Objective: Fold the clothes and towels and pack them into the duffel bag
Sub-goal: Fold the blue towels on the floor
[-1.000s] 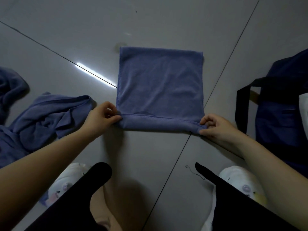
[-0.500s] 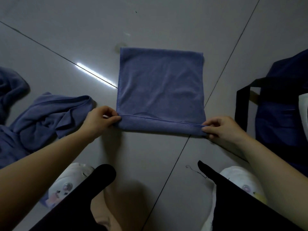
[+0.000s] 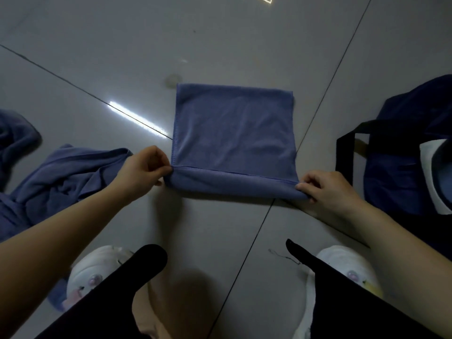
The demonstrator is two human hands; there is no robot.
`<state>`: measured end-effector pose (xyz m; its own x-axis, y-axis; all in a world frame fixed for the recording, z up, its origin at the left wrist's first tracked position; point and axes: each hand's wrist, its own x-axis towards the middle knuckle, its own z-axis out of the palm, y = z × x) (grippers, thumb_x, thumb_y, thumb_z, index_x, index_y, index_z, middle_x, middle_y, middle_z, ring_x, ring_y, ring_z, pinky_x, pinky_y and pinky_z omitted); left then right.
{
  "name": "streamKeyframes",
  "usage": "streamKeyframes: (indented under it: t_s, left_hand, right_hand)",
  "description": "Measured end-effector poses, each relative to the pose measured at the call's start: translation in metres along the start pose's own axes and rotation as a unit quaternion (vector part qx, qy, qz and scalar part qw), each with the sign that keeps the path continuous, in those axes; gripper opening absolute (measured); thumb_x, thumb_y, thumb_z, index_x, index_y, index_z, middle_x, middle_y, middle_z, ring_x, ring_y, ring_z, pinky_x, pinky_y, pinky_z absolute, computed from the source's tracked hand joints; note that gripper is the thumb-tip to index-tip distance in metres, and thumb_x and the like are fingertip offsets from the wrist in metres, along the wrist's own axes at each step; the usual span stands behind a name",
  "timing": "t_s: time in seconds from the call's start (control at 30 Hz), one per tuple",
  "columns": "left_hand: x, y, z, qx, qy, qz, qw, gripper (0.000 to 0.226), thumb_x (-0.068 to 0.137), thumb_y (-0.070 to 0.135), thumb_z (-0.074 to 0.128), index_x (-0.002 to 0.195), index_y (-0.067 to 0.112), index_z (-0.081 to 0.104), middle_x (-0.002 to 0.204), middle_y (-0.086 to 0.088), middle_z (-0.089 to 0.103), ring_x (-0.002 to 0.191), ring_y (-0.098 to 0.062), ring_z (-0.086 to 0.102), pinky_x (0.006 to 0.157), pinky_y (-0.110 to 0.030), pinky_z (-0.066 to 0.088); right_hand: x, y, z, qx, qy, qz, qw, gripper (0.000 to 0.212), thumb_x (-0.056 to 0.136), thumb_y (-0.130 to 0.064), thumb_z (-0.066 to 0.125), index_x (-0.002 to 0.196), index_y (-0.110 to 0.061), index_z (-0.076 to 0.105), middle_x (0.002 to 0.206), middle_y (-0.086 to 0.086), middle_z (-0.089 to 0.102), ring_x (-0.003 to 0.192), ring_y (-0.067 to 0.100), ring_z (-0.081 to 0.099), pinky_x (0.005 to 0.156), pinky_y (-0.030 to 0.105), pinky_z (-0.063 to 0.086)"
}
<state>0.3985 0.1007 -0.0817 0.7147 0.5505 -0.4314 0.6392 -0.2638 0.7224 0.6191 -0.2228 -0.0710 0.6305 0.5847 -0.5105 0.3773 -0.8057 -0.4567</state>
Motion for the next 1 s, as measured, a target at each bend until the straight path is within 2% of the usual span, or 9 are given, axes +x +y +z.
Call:
streamKeyframes:
  t_s: [0.17, 0.23, 0.33, 0.5, 0.63, 0.73, 0.8, 0.93, 1.0]
  left_hand:
    - [-0.016, 0.035, -0.022, 0.143, -0.01, 0.077, 0.987, 0.028, 0.093, 0.012, 0.059, 0.119, 0.021, 0.064, 0.094, 0.002, 0.067, 0.08, -0.012, 0.062, 0.083, -0.033, 0.051]
    - [-0.024, 0.06, -0.04, 0.184, -0.002, 0.098, 0.978, 0.025, 0.089, 0.009, 0.063, 0.11, 0.023, 0.069, 0.096, 0.0, 0.07, 0.081, -0.014, 0.064, 0.085, -0.034, 0.05]
    - [-0.044, 0.112, -0.077, 0.211, 0.029, 0.127, 0.969, 0.024, 0.081, 0.004, 0.071, 0.098, 0.021, 0.074, 0.087, -0.004, 0.073, 0.063, 0.006, 0.059, 0.072, -0.021, 0.048]
    - [-0.104, 0.209, -0.147, 0.271, 0.131, 0.182, 0.936, 0.012, 0.083, 0.006, 0.069, 0.093, 0.012, 0.073, 0.078, -0.001, 0.062, 0.068, -0.012, 0.056, 0.061, -0.021, 0.039]
    - [-0.146, 0.263, -0.191, 0.246, 0.228, 0.196, 0.922, 0.008, 0.082, 0.007, 0.071, 0.088, 0.011, 0.072, 0.082, -0.007, 0.066, 0.073, -0.021, 0.057, 0.075, -0.034, 0.051]
    - [-0.177, 0.285, -0.196, 0.199, 0.273, 0.205, 0.919, 0.008, 0.083, 0.007, 0.07, 0.086, 0.014, 0.069, 0.087, -0.008, 0.066, 0.078, -0.024, 0.062, 0.078, -0.041, 0.055]
    - [-0.193, 0.28, -0.187, 0.174, 0.278, 0.205, 0.922, 0.011, 0.083, 0.007, 0.069, 0.083, 0.017, 0.066, 0.085, -0.006, 0.065, 0.077, -0.023, 0.062, 0.075, -0.04, 0.055]
    - [-0.215, 0.256, -0.172, 0.251, 0.246, 0.256, 0.901, 0.013, 0.081, 0.006, 0.07, 0.078, 0.018, 0.066, 0.082, -0.005, 0.066, 0.079, -0.023, 0.062, 0.074, -0.038, 0.053]
    - [-0.221, 0.257, -0.179, 0.248, 0.265, 0.301, 0.882, 0.009, 0.082, 0.005, 0.069, 0.084, 0.014, 0.067, 0.085, -0.005, 0.067, 0.081, -0.022, 0.063, 0.076, -0.039, 0.053]
  right_hand:
    - [-0.012, -0.024, -0.047, -0.108, 0.033, -0.071, 0.991, 0.018, 0.096, -0.027, 0.055, 0.086, -0.014, 0.061, 0.075, 0.002, 0.057, 0.071, 0.02, 0.054, 0.061, 0.032, 0.036]
    - [-0.024, -0.039, -0.077, -0.157, 0.067, -0.102, 0.98, 0.017, 0.096, -0.029, 0.054, 0.09, -0.015, 0.061, 0.079, 0.001, 0.057, 0.074, 0.02, 0.054, 0.064, 0.032, 0.037]
    - [-0.048, -0.07, -0.128, -0.194, 0.12, -0.143, 0.963, 0.016, 0.095, -0.024, 0.056, 0.102, -0.014, 0.067, 0.094, 0.007, 0.066, 0.085, 0.026, 0.057, 0.068, 0.03, 0.032]
    - [-0.113, -0.14, -0.214, -0.265, 0.212, -0.198, 0.92, 0.02, 0.097, -0.022, 0.051, 0.111, -0.021, 0.065, 0.105, 0.006, 0.066, 0.091, 0.025, 0.057, 0.073, 0.032, 0.041]
    - [-0.173, -0.183, -0.264, -0.284, 0.276, -0.233, 0.888, 0.015, 0.096, -0.021, 0.051, 0.106, -0.018, 0.063, 0.095, -0.003, 0.056, 0.085, 0.017, 0.051, 0.073, 0.033, 0.043]
    - [-0.206, -0.195, -0.28, -0.253, 0.313, -0.218, 0.889, 0.011, 0.094, -0.018, 0.052, 0.1, -0.016, 0.062, 0.095, 0.002, 0.058, 0.086, 0.022, 0.055, 0.076, 0.037, 0.047]
    - [-0.218, -0.187, -0.273, -0.235, 0.306, -0.193, 0.902, 0.01, 0.094, -0.016, 0.052, 0.098, -0.015, 0.061, 0.096, 0.005, 0.06, 0.086, 0.024, 0.056, 0.076, 0.038, 0.048]
    - [-0.23, -0.165, -0.248, -0.31, 0.22, -0.165, 0.91, 0.016, 0.095, -0.021, 0.048, 0.104, -0.025, 0.061, 0.103, 0.002, 0.062, 0.088, 0.02, 0.056, 0.079, 0.037, 0.048]
    - [-0.242, -0.164, -0.257, -0.273, 0.261, -0.19, 0.906, 0.018, 0.094, -0.018, 0.05, 0.105, -0.022, 0.064, 0.1, 0.002, 0.063, 0.087, 0.021, 0.056, 0.079, 0.038, 0.048]
